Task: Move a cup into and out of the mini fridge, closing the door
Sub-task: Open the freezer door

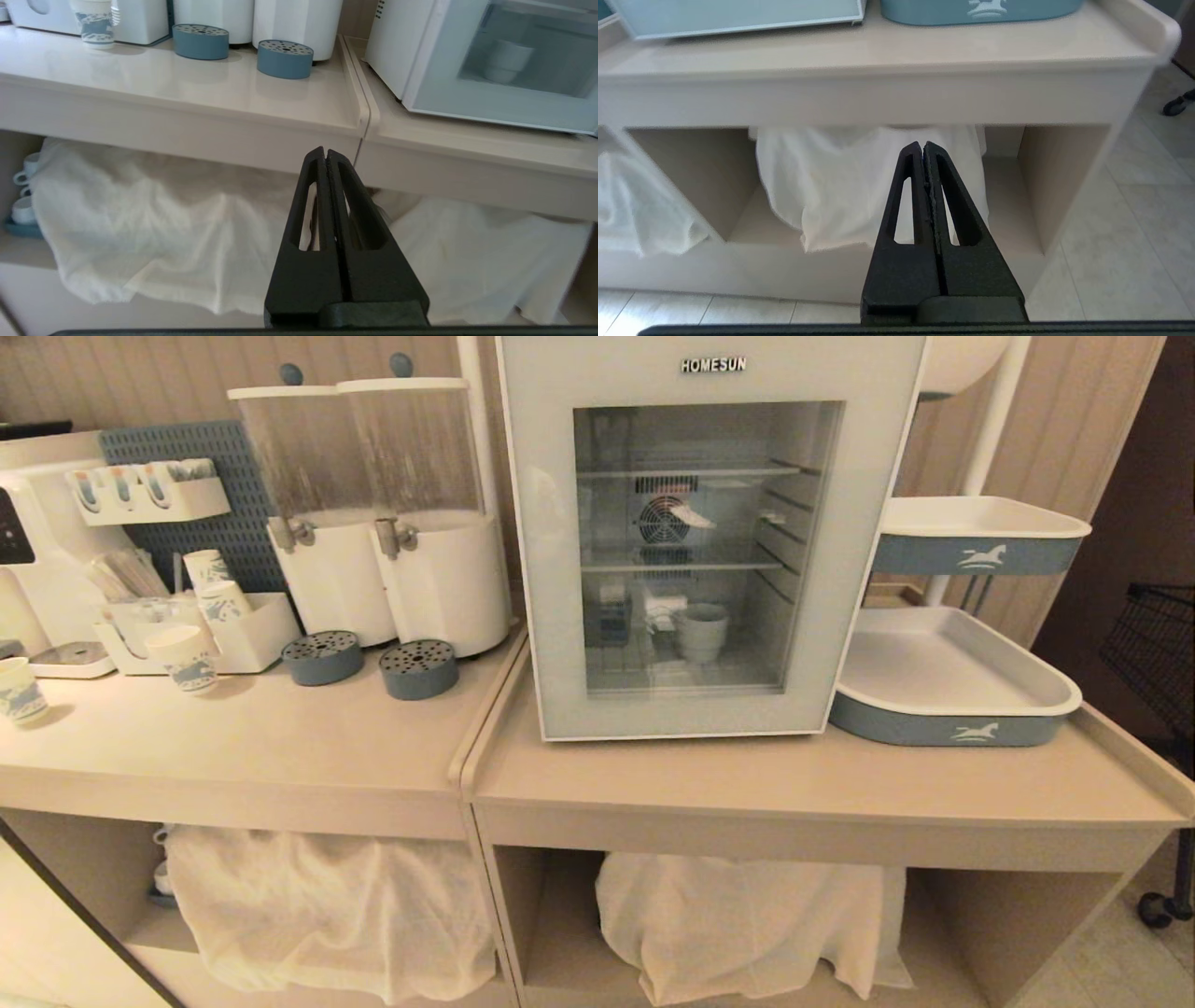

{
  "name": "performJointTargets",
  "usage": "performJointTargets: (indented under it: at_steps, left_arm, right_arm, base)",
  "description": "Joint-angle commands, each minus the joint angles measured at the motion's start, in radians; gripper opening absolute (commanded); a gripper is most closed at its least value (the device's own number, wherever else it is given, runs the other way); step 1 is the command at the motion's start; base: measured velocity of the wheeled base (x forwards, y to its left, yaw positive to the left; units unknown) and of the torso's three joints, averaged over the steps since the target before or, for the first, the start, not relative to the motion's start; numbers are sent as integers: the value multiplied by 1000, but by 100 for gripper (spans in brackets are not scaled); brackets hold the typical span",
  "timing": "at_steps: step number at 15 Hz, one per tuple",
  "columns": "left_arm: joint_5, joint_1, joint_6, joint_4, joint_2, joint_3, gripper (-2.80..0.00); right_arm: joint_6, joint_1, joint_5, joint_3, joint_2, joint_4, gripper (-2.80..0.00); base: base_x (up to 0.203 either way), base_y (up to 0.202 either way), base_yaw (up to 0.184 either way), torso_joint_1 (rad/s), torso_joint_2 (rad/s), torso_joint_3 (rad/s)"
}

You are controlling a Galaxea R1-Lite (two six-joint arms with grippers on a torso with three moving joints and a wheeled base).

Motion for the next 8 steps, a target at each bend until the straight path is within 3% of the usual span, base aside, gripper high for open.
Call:
performJointTargets:
  at_steps: [1, 4, 8]
  left_arm:
    - [0, 0, -1, -1, -2, 40, -280]
    - [0, 0, -1, -1, -2, 40, -280]
    - [0, -1, 6, -1, -2, 40, -280]
  right_arm:
    - [0, 0, 1, 0, 3, 1, -280]
    - [0, 0, 1, 0, 1, 1, -280]
    - [0, 0, 1, 0, 1, 1, -280]
  base:
    - [186, 0, 1, 6, 2, 0]
    - [131, 0, 0, 2, 2, 1]
    - [0, 0, 0, 0, 0, 0]
